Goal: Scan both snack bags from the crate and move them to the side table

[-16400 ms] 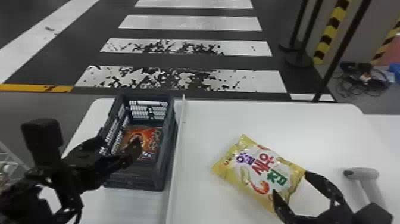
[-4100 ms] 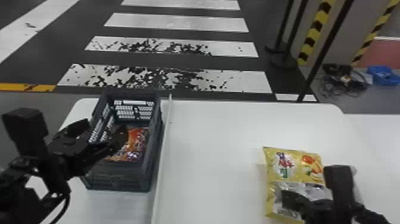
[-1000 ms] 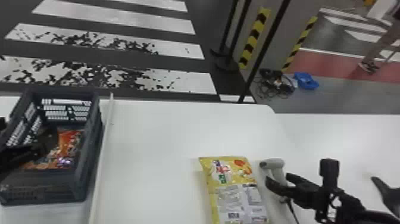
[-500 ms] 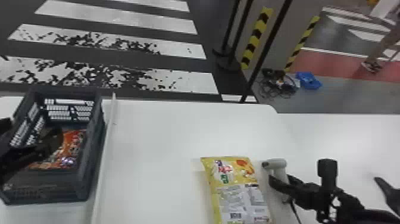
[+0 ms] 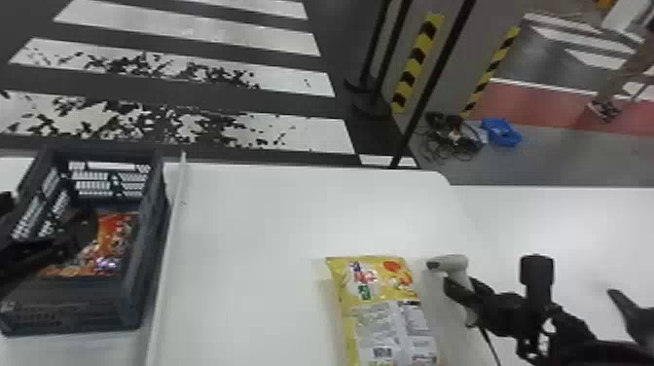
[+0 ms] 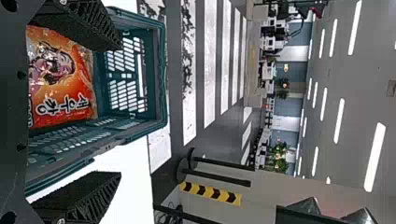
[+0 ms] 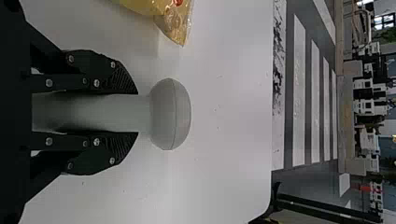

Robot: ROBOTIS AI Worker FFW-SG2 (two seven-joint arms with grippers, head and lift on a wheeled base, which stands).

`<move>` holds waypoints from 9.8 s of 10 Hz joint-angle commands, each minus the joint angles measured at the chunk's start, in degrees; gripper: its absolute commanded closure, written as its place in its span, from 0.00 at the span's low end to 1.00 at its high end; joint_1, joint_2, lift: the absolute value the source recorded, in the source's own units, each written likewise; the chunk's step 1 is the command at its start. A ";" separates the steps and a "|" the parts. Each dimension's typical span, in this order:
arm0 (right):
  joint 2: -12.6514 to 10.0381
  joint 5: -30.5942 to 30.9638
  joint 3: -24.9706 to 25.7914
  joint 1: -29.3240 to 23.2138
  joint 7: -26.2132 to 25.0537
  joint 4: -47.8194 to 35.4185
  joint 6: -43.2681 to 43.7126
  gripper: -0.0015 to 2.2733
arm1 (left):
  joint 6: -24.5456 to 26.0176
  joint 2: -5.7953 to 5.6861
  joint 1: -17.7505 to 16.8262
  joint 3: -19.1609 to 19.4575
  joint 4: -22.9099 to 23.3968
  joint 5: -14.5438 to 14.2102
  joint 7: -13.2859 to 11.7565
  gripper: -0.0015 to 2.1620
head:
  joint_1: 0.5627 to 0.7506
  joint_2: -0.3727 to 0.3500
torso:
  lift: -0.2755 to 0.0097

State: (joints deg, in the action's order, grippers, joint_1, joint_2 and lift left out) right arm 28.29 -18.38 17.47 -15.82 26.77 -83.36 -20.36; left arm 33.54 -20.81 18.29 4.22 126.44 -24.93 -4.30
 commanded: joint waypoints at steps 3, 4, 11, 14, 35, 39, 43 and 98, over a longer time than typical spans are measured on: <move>-2.18 -7.45 12.33 -12.30 -4.53 -26.07 -17.40 0.99 | -0.53 0.24 0.00 0.00 0.21 -0.03 0.26 0.02 | 0.70 0.09 | 0.63; -4.12 -10.18 15.58 -15.55 -5.76 -33.19 -22.67 0.99 | -0.70 0.24 0.00 -0.09 0.65 -0.29 0.35 0.02 | 0.70 0.09 | 0.63; -22.75 -13.87 13.91 -29.18 -9.80 -61.93 -37.44 0.99 | -1.58 0.15 -0.18 -1.67 1.26 -1.34 0.43 0.02 | 0.70 0.25 | 0.63; -23.19 -12.46 11.62 -33.48 -10.86 -65.09 -40.25 0.99 | -3.34 0.59 -0.44 -2.64 0.30 -1.34 0.43 0.02 | 0.70 0.34 | 0.63; -7.19 -6.40 10.22 -5.10 -3.39 -18.16 -16.34 0.99 | -2.99 2.44 3.51 -3.43 3.46 1.47 -0.01 0.02 | 0.70 0.05 | 0.63; -6.14 -4.82 7.32 -1.49 -1.28 -6.64 -7.91 0.99 | -2.81 1.74 3.86 -3.52 4.60 1.73 -0.01 0.02 | 0.70 0.04 | 0.63; -6.23 -4.64 6.79 -1.84 -0.40 -5.76 -4.57 0.89 | -2.64 1.47 4.21 -3.43 5.48 1.64 -0.09 0.02 | 0.70 0.03 | 0.63; 16.45 10.12 4.06 9.93 -9.63 11.55 -12.30 0.86 | -9.84 -1.25 3.86 -4.31 -1.55 -2.66 -1.41 0.02 | 0.70 0.03 | 0.63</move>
State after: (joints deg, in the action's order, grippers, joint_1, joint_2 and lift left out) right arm 44.59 -8.14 21.54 -5.98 16.94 -72.09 -33.29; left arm 23.69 -22.11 22.07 -0.13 124.76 -27.60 -5.69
